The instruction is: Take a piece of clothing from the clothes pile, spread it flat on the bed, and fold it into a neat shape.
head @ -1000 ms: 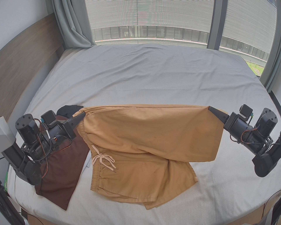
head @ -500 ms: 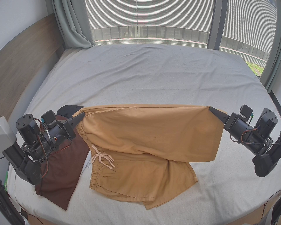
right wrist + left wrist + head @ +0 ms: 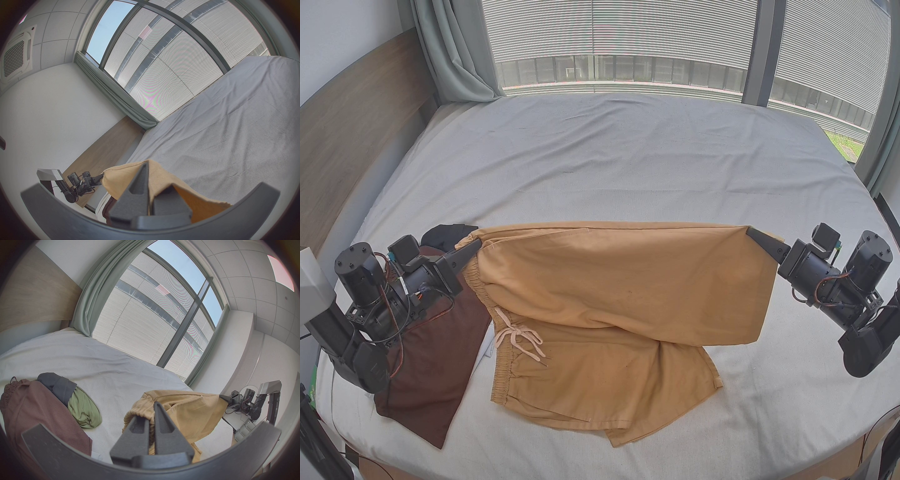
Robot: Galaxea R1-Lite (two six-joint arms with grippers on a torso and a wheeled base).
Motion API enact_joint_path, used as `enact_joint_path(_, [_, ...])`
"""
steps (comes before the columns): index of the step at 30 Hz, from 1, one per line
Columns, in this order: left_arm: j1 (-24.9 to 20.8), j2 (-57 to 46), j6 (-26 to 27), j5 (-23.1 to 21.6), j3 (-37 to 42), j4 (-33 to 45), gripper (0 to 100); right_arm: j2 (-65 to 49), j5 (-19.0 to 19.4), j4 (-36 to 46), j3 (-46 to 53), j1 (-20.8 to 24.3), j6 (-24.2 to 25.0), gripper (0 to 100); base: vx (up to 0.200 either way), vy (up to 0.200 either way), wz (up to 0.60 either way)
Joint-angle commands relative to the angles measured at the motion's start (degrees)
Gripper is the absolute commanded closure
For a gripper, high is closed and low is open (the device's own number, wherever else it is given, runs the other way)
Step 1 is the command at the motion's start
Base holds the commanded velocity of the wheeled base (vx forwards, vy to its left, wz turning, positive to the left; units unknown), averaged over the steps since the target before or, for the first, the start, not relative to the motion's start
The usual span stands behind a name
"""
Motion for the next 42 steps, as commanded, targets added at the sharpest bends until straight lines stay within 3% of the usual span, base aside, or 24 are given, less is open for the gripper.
enact_joint_path(1, [-0.01, 0.03, -0.12, 0.17, -0.54, -0.14, 100, 0.14, 0.01, -0.01, -0.18, 0.34, 0.03, 100, 0.000, 0.000, 0.00])
enact_joint_path(42, [1.05, 11.98, -4.77, 0.61, -11.17, -0.14, 100, 16.13, 0.01, 0.08, -20.39, 0.43, 0.12, 100, 0.000, 0.000, 0.00])
